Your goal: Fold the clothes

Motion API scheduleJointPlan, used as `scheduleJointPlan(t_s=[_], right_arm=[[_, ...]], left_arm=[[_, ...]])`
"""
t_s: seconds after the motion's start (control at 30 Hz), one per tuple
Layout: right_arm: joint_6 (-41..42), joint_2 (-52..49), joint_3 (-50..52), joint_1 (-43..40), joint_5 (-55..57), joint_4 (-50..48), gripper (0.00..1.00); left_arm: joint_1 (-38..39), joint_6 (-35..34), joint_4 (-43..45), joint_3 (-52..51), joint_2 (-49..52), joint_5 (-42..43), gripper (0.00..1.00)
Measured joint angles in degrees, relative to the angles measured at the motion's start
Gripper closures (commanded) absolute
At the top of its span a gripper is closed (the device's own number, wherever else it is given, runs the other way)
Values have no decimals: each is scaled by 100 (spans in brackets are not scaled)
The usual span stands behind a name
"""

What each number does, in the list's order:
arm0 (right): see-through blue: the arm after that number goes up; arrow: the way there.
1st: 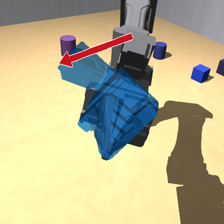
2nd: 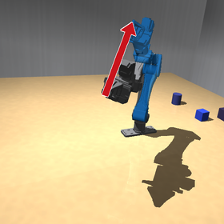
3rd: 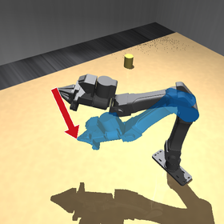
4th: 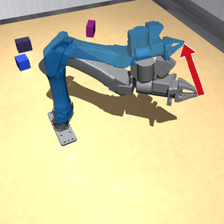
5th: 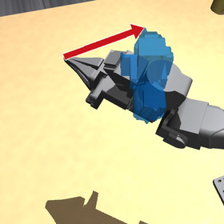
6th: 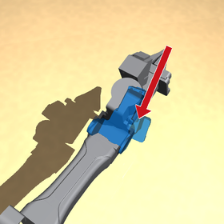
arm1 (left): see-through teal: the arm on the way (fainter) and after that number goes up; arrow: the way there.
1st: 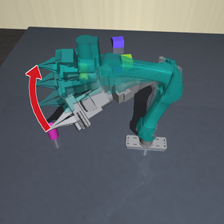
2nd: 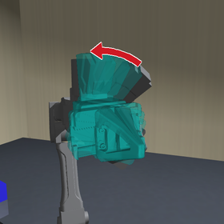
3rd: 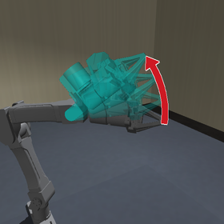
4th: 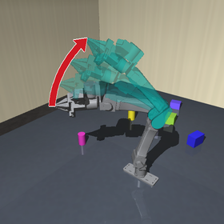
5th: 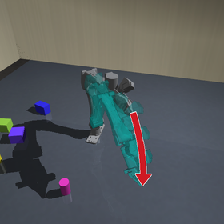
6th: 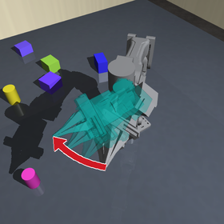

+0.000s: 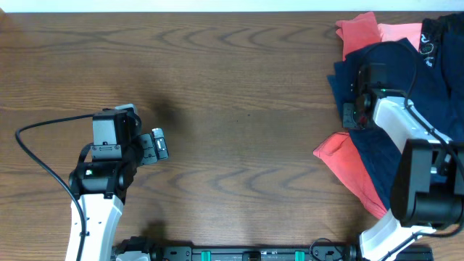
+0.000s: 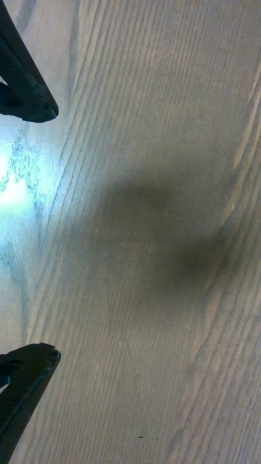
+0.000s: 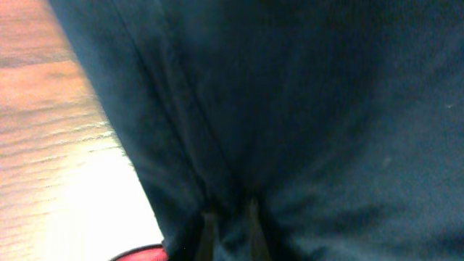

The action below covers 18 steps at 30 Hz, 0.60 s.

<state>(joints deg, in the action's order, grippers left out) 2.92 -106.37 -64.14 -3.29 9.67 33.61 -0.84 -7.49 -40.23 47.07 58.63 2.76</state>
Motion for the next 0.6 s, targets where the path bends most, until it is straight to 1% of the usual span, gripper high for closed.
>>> scheduleJointPlan(t_s=[0.13, 0.23, 0.47, 0.6], right_arm=[[59, 13, 0, 0, 72, 2, 99], [76, 118, -81, 2, 186, 247, 99], [83, 977, -365, 0, 479, 575, 99], [96, 1106, -407, 0, 538, 774, 99]], left_arm=[[0, 0, 0, 0, 0, 0, 2], [0, 0, 9, 0, 0, 2, 2], [0, 0, 22, 0, 2, 0, 2], [0, 0, 22, 0, 2, 2, 2]])
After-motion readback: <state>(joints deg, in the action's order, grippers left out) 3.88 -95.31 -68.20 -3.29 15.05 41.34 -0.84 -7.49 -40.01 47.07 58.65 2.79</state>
